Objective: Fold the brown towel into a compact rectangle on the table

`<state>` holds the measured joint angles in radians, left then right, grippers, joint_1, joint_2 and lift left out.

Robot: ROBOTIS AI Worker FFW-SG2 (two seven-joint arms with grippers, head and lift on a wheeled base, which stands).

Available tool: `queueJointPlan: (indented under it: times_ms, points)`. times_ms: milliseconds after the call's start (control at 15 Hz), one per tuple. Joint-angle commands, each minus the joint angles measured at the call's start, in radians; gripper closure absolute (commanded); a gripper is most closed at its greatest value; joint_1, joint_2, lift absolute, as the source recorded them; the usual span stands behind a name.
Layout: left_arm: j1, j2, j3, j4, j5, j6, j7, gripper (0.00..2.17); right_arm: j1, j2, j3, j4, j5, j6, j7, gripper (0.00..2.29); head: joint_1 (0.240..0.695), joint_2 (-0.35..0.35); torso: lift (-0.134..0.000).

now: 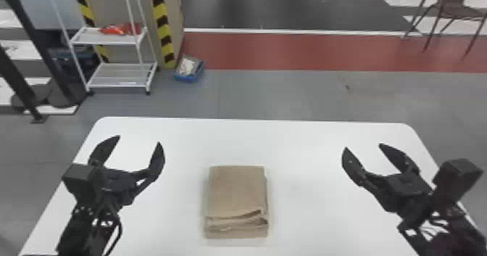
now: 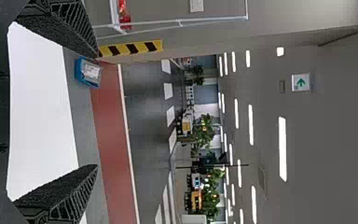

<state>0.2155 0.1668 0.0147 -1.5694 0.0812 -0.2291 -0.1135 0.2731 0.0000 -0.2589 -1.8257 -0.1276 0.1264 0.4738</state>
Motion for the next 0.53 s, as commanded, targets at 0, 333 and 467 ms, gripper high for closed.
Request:
queueJointPlan:
  times_ms: [0,333,467]
  points:
    - [0.001,0.000,0.001,0.002,0.003,-0.014,0.000,0.05,0.000,0.001,0.012,0.002,0.003,-0.007,-0.006,0.07,0.695,-0.015,0.000]
    - [0.005,0.002,-0.002,0.000,0.002,-0.020,-0.005,0.05,0.000,0.001,0.029,0.019,0.003,-0.032,-0.014,0.07,0.695,-0.005,0.000]
    - [0.005,0.002,-0.005,0.002,0.003,-0.017,-0.008,0.05,-0.002,0.001,0.029,0.025,0.003,-0.038,-0.014,0.07,0.695,-0.002,0.000]
